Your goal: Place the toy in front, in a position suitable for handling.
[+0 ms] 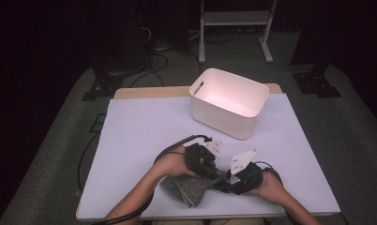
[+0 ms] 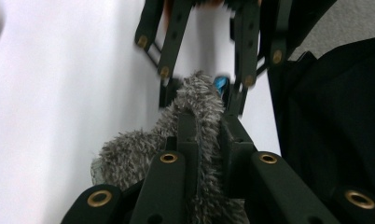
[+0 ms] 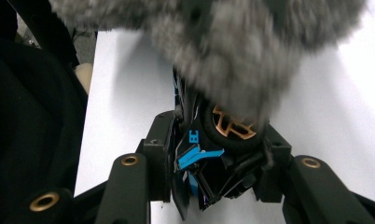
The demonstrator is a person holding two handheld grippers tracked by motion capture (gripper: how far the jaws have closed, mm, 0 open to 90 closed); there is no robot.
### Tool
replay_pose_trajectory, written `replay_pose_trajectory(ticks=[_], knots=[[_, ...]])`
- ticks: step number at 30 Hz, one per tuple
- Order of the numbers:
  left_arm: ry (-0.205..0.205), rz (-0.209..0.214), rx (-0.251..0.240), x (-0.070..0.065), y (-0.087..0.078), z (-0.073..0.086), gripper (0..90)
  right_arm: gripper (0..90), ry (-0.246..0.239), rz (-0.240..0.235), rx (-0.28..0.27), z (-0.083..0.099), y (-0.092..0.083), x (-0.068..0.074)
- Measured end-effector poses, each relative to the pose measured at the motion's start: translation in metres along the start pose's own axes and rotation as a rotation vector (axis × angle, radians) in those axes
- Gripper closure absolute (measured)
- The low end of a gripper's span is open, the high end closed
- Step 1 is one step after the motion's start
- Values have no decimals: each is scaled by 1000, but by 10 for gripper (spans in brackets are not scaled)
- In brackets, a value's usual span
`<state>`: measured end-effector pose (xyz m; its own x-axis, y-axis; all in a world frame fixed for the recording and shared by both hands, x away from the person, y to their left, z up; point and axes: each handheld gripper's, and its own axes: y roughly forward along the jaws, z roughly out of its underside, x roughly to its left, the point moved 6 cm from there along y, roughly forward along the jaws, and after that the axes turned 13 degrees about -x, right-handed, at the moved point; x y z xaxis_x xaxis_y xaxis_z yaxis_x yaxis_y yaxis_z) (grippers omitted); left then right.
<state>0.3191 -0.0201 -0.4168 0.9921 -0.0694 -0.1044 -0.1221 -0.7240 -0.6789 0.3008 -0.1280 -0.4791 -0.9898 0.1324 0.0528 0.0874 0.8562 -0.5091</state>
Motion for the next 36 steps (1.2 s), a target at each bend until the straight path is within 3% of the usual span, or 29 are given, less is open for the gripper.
replay_pose_trajectory(ticks=[3,6,16,26,30,34,36], knots=[[34,19,17,-2,11,-7,811,560,6,0,-9,1,0,0],[55,-2,37,-2,5,-3,819,561,7,-2,-13,1,0,0],[24,-36,36,0,-15,15,819,561,7,5,-12,1,1,0],[58,43,1,-6,16,-11,813,560,1,13,-21,0,2,1],[32,50,-23,-4,16,-9,813,561,21,7,-29,1,2,1],[45,5,12,-2,7,-3,809,561,10,14,-22,1,2,1],[30,-9,16,-1,-2,5,803,561,9,16,-22,0,2,1]])
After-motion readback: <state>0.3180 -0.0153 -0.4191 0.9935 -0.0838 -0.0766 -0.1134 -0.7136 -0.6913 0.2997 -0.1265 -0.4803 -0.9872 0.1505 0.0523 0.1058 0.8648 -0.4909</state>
